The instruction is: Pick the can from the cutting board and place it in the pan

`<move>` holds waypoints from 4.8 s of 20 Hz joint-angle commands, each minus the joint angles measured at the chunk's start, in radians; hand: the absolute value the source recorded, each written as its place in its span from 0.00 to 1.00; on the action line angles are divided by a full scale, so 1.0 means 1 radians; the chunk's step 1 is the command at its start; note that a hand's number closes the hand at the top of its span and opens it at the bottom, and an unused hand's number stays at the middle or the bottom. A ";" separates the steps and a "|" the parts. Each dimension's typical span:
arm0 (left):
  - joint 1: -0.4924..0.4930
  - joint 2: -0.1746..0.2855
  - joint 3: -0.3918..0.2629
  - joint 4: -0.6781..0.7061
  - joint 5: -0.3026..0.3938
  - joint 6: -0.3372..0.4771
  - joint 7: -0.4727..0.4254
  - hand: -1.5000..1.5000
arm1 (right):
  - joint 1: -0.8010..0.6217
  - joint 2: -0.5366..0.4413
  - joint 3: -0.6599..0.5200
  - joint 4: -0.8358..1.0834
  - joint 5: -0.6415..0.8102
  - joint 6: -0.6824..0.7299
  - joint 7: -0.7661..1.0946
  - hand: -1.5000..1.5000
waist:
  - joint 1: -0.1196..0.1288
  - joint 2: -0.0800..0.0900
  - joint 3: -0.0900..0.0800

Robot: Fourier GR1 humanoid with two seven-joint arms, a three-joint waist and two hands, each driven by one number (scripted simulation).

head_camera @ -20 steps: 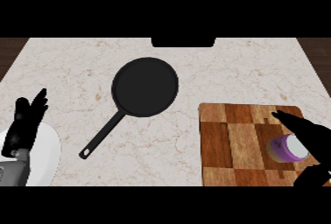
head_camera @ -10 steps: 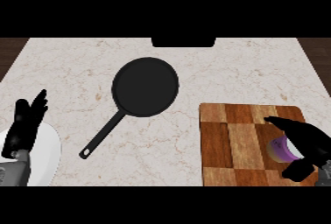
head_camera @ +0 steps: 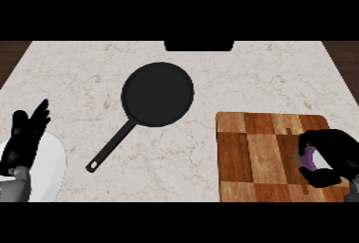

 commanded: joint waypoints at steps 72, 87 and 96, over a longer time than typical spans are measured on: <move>-0.198 -0.091 -0.063 0.109 -0.086 -0.055 -0.044 0.50 | -0.970 0.505 0.192 1.160 -0.846 -1.133 -0.085 0.00 | 0.191 0.061 0.004; -0.124 -0.085 -0.029 0.106 -0.086 -0.029 -0.032 0.50 | -0.993 0.505 0.093 1.221 -1.087 -1.346 -0.300 0.00 | 0.093 0.024 0.001; -0.025 -0.019 0.063 0.017 -0.026 -0.061 0.015 0.50 | -0.777 0.367 0.026 1.016 -1.087 -1.097 -0.356 0.00 | -0.007 -0.006 0.000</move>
